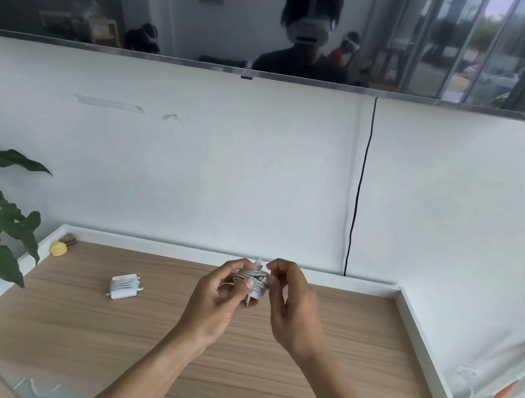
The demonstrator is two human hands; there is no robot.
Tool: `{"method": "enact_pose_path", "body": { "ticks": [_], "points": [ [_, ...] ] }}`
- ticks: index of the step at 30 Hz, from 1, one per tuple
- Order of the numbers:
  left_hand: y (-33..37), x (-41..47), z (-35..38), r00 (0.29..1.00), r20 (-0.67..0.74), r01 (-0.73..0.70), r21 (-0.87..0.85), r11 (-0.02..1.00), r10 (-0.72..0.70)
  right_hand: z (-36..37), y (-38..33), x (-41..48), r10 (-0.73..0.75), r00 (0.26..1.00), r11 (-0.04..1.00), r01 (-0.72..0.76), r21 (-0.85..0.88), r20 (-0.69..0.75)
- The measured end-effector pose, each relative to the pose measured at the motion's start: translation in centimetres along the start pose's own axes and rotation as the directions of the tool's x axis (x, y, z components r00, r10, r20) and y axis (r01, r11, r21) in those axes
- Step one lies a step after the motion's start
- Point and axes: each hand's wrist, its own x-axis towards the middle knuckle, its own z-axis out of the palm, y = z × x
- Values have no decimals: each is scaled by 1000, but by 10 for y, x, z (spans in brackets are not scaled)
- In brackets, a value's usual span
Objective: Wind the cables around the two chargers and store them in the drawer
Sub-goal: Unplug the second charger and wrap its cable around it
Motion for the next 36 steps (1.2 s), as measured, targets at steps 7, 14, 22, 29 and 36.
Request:
{"method": "enact_pose_path", "body": {
  "ticks": [7,14,22,29,36],
  "points": [
    [-1,1,-3,1000,5,10,9,1000,-10,1,5,3,60,995,995,-53,-83,81],
    [5,4,1,1000,7,20,-64,998,-20,0,-1,6,163,986,984,-160,74,-37],
    [9,4,-1,998,43,56,-83,995,-52,-15,4,18,359,900,769,-435,469,247],
    [5,6,2,996,25,92,-179,980,-89,-14,3,18,341,917,784,-399,476,208],
    [-2,6,-2,995,21,96,-172,980,-94,-12,4,10,243,950,918,-290,270,196]
  ]
}}
